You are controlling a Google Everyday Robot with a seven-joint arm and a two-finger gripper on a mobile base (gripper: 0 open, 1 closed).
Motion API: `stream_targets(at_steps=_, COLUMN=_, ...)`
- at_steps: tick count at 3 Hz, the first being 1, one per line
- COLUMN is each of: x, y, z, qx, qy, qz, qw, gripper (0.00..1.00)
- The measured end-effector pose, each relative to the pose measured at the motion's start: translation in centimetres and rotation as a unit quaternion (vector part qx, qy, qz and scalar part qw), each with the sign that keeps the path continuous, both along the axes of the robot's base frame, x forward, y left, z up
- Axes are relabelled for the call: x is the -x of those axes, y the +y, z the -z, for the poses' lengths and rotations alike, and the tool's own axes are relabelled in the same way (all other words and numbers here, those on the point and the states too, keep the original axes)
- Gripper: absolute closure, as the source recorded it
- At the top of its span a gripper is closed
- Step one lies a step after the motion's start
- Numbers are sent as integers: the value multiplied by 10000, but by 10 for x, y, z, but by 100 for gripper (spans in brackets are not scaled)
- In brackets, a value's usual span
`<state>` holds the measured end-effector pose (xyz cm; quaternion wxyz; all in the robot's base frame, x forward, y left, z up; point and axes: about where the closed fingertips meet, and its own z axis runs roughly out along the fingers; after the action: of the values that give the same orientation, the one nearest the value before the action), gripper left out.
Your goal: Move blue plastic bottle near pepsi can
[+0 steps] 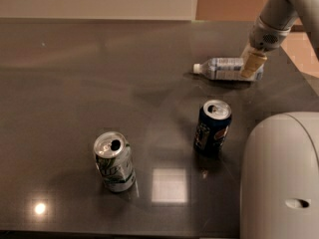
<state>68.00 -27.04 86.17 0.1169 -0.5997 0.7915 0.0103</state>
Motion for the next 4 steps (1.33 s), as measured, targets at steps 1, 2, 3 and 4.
stream_targets(at_steps=1, x=17, y=9, z=-16, qx=-6, qy=-44, qz=-168, qw=9998, gripper=95)
stream_targets(at_steps=2, x=48, y=19, z=-24, qx=-23, qy=3, qz=-291, qw=9996, gripper=100)
stream_targets(at_steps=3, x=89, y=29, z=-22, qx=-138, qy=156, qz=-337, qw=9992, gripper=100)
stream_targets(at_steps=4, x=130, y=43, z=-13, qx=-316, qy=365, qz=-358, qw=9982, gripper=100)
